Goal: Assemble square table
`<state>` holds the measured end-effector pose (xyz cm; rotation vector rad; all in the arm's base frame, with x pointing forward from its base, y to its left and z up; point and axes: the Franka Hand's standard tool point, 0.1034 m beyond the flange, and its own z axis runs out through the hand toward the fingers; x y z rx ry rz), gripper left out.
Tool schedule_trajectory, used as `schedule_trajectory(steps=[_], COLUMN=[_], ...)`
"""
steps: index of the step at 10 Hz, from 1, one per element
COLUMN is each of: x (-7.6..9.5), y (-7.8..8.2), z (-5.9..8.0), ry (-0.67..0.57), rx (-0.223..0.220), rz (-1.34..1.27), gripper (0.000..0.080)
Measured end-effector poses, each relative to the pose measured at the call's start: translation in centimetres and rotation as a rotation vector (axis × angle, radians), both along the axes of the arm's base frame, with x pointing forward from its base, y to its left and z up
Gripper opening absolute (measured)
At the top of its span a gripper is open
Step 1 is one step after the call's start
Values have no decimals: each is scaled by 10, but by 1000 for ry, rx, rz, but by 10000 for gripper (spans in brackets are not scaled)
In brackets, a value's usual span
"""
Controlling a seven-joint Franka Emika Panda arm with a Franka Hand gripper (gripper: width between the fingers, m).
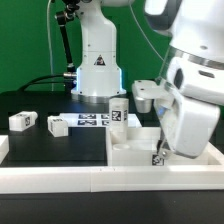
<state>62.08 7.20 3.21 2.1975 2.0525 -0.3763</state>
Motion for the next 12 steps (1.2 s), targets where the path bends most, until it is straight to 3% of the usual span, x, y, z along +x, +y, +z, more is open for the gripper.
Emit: schedule_trajectory(steps=[3, 4, 5, 6, 7, 8, 12], x=[9, 9, 8, 2, -1, 1, -22], y=[0, -1, -1, -4, -6, -7, -45], z=[0, 0, 0, 0, 6, 14, 60], ry=[-2, -2, 1, 24, 37, 26, 15], rx=[-33, -33, -33, -41, -46, -44, -43], rz=[0, -2, -3, -9, -16, -19, -48], gripper=[63, 140, 140, 274, 474, 595, 647])
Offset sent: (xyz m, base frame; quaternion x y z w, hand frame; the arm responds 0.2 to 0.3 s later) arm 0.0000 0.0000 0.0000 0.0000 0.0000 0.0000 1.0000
